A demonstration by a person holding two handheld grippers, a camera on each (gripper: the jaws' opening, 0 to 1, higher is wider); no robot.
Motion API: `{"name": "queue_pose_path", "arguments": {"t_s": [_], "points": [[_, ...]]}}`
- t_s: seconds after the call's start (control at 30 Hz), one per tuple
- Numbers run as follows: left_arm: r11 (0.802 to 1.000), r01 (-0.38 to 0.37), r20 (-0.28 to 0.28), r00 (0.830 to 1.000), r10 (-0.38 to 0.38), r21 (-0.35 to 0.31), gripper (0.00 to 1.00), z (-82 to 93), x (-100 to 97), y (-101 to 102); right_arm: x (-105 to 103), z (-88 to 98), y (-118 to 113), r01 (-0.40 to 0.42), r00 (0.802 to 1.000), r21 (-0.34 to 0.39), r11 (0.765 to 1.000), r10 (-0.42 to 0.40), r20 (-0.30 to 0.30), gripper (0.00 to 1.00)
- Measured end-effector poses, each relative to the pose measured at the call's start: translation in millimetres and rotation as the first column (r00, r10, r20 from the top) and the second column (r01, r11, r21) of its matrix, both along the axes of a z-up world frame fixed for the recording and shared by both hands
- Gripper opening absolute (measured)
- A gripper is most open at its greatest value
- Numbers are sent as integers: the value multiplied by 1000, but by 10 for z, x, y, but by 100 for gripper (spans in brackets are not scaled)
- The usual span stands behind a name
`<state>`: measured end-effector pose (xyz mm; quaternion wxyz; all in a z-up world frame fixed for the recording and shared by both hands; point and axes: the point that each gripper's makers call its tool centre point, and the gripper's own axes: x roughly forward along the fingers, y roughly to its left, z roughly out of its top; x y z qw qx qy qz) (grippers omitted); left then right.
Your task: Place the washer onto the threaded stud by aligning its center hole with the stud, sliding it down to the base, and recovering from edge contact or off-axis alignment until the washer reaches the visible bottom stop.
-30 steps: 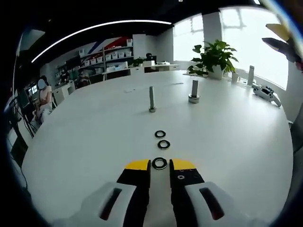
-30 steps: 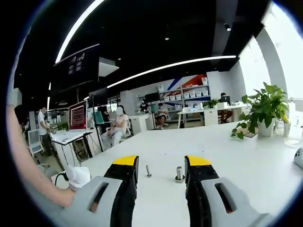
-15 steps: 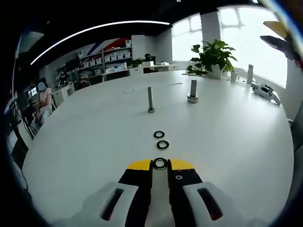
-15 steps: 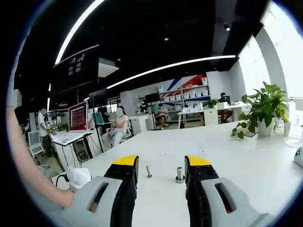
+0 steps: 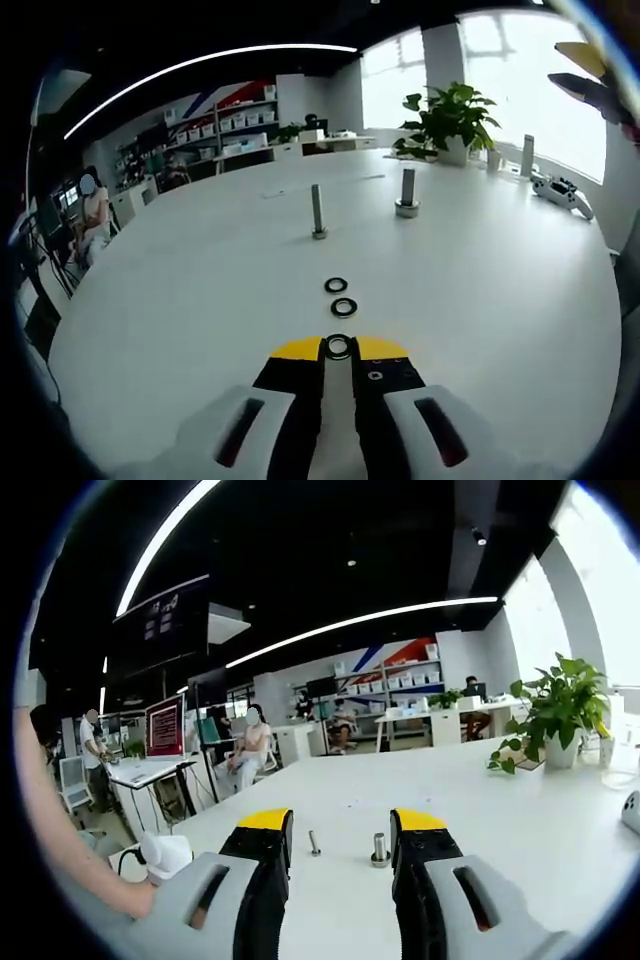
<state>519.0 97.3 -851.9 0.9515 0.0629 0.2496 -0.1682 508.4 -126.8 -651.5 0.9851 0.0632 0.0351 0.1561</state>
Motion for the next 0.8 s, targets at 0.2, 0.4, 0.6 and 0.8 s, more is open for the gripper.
{"name": "queue_pose_path", "arguments": {"t_s": [0.2, 0.4, 0.6, 0.8], "points": [[1000, -7, -2, 1000, 7, -5, 8, 23, -4, 0, -5, 13, -10, 2, 1000, 2, 1000, -2, 2, 41], [1000, -12, 5, 1000, 12, -9, 8, 6, 59, 46, -6, 19, -4, -1, 1000, 3, 1000, 1, 3, 41], [1000, -11, 11, 1000, 11, 1, 8, -27, 103, 89, -9, 15, 6, -4, 1000, 1, 1000, 4, 2, 41], [1000, -6, 28, 1000, 6, 1, 8, 36, 111, 80, -17, 16, 12, -6, 1000, -8, 1000, 6, 2, 41]]}}
